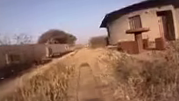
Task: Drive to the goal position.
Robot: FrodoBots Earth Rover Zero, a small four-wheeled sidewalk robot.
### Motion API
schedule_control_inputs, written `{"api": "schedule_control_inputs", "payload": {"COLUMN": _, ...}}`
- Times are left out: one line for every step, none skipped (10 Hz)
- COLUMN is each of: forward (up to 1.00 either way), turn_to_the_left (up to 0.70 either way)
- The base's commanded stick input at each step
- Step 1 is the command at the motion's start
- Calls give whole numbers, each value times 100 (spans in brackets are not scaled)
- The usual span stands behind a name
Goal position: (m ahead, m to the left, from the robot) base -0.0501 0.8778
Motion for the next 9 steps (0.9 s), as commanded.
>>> {"api": "schedule_control_inputs", "payload": {"forward": 70, "turn_to_the_left": 0}}
{"api": "schedule_control_inputs", "payload": {"forward": 70, "turn_to_the_left": 0}}
{"api": "schedule_control_inputs", "payload": {"forward": 70, "turn_to_the_left": 0}}
{"api": "schedule_control_inputs", "payload": {"forward": 70, "turn_to_the_left": 0}}
{"api": "schedule_control_inputs", "payload": {"forward": 70, "turn_to_the_left": 0}}
{"api": "schedule_control_inputs", "payload": {"forward": 70, "turn_to_the_left": 0}}
{"api": "schedule_control_inputs", "payload": {"forward": 70, "turn_to_the_left": 0}}
{"api": "schedule_control_inputs", "payload": {"forward": 70, "turn_to_the_left": 0}}
{"api": "schedule_control_inputs", "payload": {"forward": 70, "turn_to_the_left": 0}}
